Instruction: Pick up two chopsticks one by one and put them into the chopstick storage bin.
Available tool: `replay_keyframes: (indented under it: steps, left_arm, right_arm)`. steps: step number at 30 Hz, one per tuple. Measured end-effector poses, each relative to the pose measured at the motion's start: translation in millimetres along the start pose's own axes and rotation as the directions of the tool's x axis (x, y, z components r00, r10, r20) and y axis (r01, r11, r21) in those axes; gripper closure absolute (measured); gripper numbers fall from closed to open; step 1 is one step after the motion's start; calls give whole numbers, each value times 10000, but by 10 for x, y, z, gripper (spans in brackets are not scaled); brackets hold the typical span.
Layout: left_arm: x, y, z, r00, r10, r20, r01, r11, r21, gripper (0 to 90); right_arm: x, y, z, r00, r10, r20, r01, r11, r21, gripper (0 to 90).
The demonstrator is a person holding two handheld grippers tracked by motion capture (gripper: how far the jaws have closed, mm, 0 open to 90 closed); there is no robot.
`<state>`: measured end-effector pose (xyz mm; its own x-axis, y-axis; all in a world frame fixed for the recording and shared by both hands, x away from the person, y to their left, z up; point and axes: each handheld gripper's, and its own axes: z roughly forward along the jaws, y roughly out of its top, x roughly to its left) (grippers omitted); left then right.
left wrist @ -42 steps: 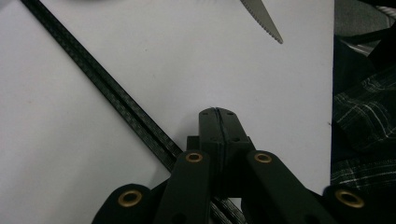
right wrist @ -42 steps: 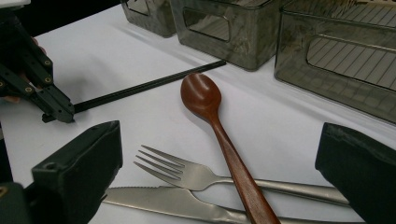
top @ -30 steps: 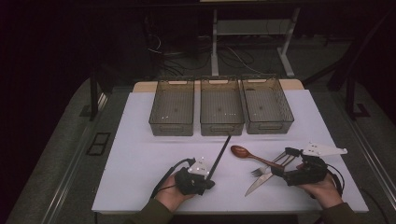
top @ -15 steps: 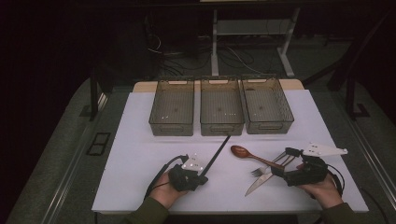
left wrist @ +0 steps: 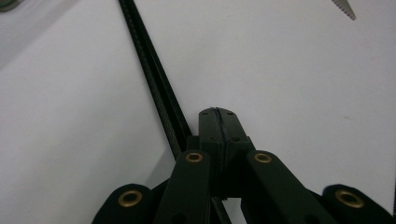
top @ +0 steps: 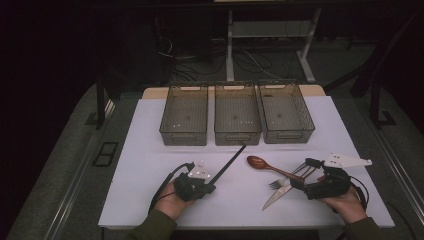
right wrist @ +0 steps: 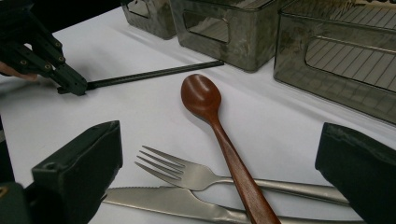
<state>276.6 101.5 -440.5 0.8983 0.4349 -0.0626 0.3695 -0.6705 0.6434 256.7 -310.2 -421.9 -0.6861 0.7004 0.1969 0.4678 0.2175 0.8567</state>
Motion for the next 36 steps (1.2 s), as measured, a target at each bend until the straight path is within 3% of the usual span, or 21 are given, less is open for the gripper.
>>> replay_keyframes:
  steps: [7,15,26,36]
  left_arm:
    - [74,-41,-52,9991,-245,-350,244,9997,-41,888]
    - [79,-46,-51,9991,-220,-363,221,9998,26,887]
    - [104,-43,-140,9993,-367,-74,360,9966,-743,885]
    - [191,-45,-201,9963,-701,-502,636,9906,-1208,694]
  right_arm:
    - [0,0,-2,10000,-19,2,19,10000,7,1]
    - [5,-3,2,10000,-28,-36,28,10000,43,1]
    - [9,-9,27,9996,-248,-93,251,9993,290,1]
    - [-22,-8,121,9970,-721,-296,742,9941,789,31]
